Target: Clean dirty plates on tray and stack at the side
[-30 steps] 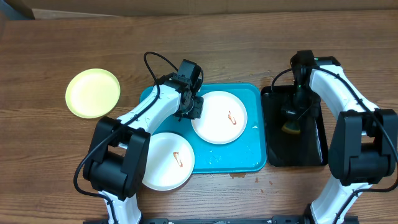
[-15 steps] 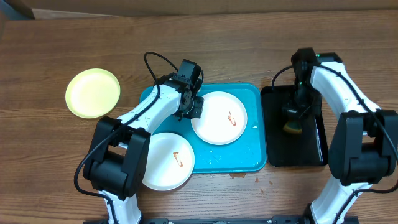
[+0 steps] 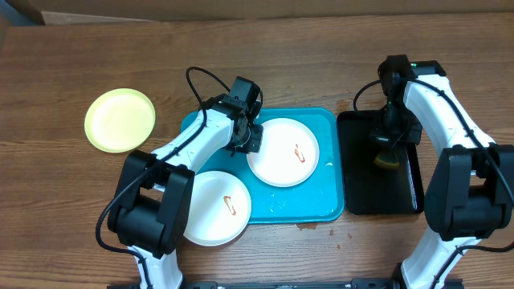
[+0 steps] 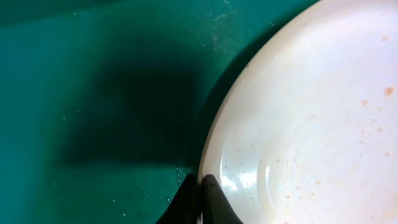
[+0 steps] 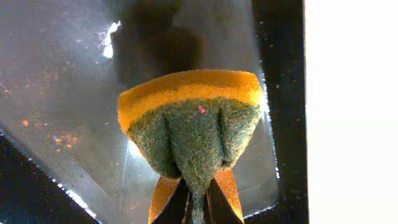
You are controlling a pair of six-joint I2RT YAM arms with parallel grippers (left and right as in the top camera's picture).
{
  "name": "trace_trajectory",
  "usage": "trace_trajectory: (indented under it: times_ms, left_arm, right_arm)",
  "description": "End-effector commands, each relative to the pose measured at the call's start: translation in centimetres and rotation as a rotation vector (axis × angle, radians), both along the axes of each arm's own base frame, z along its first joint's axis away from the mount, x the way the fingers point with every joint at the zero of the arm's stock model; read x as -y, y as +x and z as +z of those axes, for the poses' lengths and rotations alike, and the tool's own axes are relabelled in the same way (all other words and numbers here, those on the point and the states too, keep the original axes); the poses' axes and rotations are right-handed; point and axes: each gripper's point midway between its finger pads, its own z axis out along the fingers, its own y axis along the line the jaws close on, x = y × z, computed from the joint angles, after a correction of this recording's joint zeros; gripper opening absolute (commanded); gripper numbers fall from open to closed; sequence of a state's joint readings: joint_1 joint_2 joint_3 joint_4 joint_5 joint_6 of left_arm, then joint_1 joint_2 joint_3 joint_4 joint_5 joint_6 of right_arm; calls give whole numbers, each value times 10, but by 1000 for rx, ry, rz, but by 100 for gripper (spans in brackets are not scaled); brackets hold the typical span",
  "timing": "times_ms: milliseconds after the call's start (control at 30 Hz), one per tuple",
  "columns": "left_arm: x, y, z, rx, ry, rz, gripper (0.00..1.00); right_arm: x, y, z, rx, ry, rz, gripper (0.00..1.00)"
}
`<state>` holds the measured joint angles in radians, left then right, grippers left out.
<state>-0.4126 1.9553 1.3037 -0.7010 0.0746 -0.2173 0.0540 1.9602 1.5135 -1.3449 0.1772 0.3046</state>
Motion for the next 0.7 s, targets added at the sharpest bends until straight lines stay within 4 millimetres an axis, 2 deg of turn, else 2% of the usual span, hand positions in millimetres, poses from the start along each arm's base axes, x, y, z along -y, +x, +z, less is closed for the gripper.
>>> trace_trajectory:
  times_ms: [0,200,333,500,667]
  left_arm:
    - [2,-5,-8,-24,6,-8,4]
    - [2,-5,-9,-25,6,-8,4]
    - [2,-5,-9,-25,6,-8,4]
    - [2,-5,-9,-25,6,-8,4]
    - [2,-4,-8,-23,5,-8,4]
  right_arm:
    - [-1,8,20,71,-8,-17,4]
    - [-13,9,18,73,60,-26,4]
    - [-17,5,26,49,96,-17,4]
    - [5,0,31,35,-39,-34,4]
    - [-13,0,29,29,65,-36,4]
